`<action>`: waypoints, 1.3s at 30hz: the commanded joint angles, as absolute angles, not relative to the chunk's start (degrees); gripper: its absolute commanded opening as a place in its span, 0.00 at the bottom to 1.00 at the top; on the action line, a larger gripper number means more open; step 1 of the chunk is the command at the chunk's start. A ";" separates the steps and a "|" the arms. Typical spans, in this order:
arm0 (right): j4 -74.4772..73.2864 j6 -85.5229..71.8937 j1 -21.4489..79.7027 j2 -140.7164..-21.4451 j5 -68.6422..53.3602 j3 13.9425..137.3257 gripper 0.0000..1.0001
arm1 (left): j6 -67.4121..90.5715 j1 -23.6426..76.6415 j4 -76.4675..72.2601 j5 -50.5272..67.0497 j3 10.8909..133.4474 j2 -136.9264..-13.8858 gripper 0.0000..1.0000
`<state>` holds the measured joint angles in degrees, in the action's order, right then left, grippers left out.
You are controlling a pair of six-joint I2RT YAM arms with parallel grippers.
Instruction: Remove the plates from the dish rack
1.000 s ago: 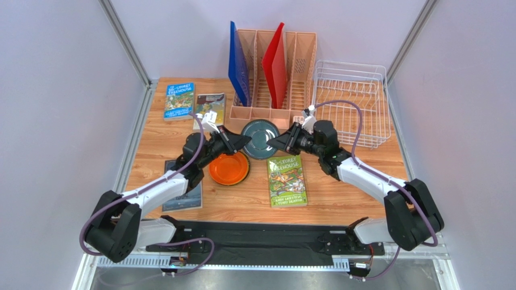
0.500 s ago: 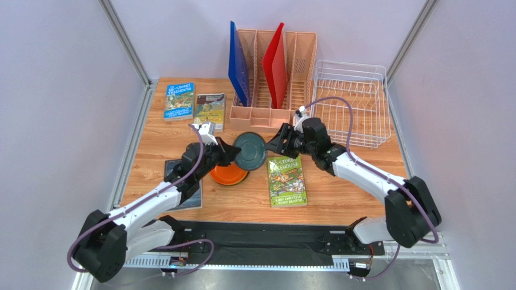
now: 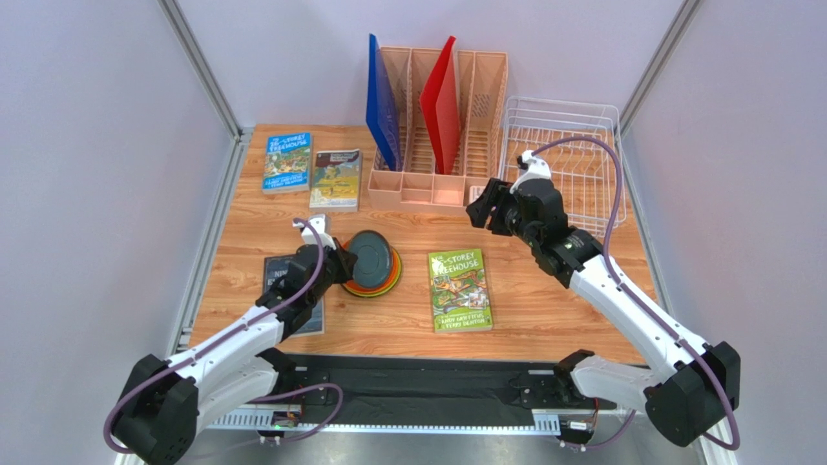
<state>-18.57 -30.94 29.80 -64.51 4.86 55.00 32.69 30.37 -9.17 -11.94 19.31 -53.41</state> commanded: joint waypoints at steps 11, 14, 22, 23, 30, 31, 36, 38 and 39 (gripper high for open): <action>-21.09 -27.78 29.00 -63.11 10.80 54.23 0.66 | 34.10 30.06 -8.18 -11.69 18.72 -55.63 0.44; -21.71 -27.16 28.92 -62.93 12.56 54.23 0.66 | 33.58 30.06 -7.30 -11.95 19.25 -55.99 0.48; -22.85 -25.05 27.78 -61.61 16.17 53.53 0.66 | 32.26 30.15 -4.14 -13.88 20.65 -54.67 0.66; -23.03 -24.96 27.60 -61.52 16.69 53.35 0.66 | 31.91 30.06 -3.26 -14.06 20.92 -54.49 0.68; -22.50 -22.50 26.98 -60.56 21.61 52.30 0.67 | 28.40 30.15 3.42 -16.08 26.70 -51.59 1.00; -22.33 -22.15 26.98 -60.47 22.58 52.03 0.68 | 27.43 30.06 3.95 -16.26 27.50 -51.24 1.00; -19.87 -19.26 26.98 -61.26 31.89 50.10 0.68 | 21.99 30.06 8.87 -21.95 33.12 -50.10 1.00; -17.51 -16.80 26.98 -61.78 35.06 48.26 0.67 | 19.70 30.15 9.14 -22.50 34.36 -49.57 1.00; -16.97 -16.53 26.98 -62.31 35.94 47.64 0.67 | 18.12 30.15 9.49 -22.76 35.84 -49.22 1.00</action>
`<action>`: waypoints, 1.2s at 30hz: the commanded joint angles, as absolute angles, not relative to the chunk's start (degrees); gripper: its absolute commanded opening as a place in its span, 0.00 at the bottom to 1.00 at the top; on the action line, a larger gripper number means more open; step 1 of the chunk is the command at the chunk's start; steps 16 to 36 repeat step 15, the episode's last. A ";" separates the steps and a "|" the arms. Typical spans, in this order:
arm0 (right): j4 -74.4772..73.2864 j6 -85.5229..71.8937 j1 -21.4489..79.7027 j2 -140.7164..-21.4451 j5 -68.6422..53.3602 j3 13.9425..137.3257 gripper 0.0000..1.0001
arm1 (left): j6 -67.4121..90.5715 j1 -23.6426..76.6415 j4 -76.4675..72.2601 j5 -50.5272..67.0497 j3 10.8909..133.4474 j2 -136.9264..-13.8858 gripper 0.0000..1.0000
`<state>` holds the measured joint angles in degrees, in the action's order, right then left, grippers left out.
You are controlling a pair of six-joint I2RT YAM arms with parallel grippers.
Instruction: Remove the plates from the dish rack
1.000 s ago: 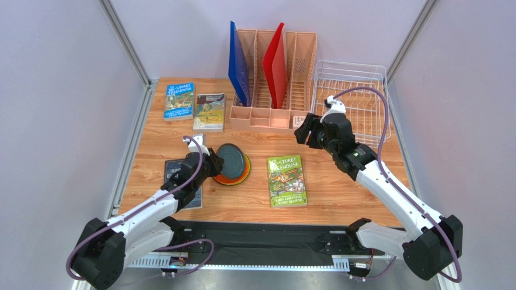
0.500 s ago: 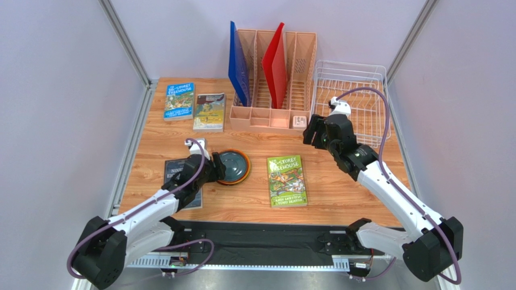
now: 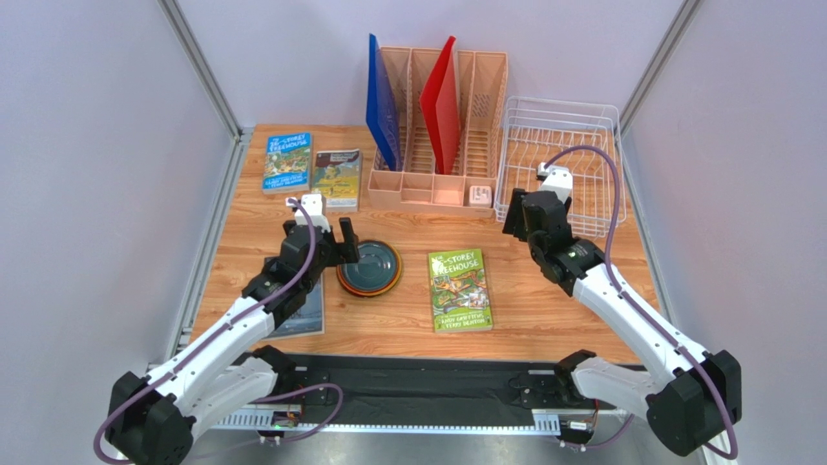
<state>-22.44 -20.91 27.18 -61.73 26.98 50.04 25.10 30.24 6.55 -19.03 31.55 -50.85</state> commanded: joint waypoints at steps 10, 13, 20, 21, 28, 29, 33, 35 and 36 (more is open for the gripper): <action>-14.24 -15.82 27.07 -60.83 37.44 43.50 0.65 | 17.14 30.15 11.07 -21.01 38.41 -43.86 1.00; -14.68 -15.82 27.07 -59.15 36.39 45.00 0.66 | 16.96 30.15 12.30 -20.48 39.90 -43.16 1.00; -15.38 -15.64 26.98 -58.19 35.95 45.96 0.66 | 16.44 30.06 12.66 -20.48 40.78 -42.98 1.00; -15.38 -15.64 26.98 -58.19 35.95 45.96 0.66 | 16.44 30.06 12.66 -20.48 40.78 -42.98 1.00; -15.38 -15.64 26.98 -58.19 35.95 45.96 0.66 | 16.44 30.06 12.66 -20.48 40.78 -42.98 1.00; -15.38 -15.64 26.98 -58.19 35.95 45.96 0.66 | 16.44 30.06 12.66 -20.48 40.78 -42.98 1.00; -15.38 -15.64 26.98 -58.19 35.95 45.96 0.66 | 16.44 30.06 12.66 -20.48 40.78 -42.98 1.00; -15.38 -15.64 26.98 -58.19 35.95 45.96 0.66 | 16.44 30.06 12.66 -20.48 40.78 -42.98 1.00; -15.38 -15.64 26.98 -58.19 35.95 45.96 0.66 | 16.44 30.06 12.66 -20.48 40.78 -42.98 1.00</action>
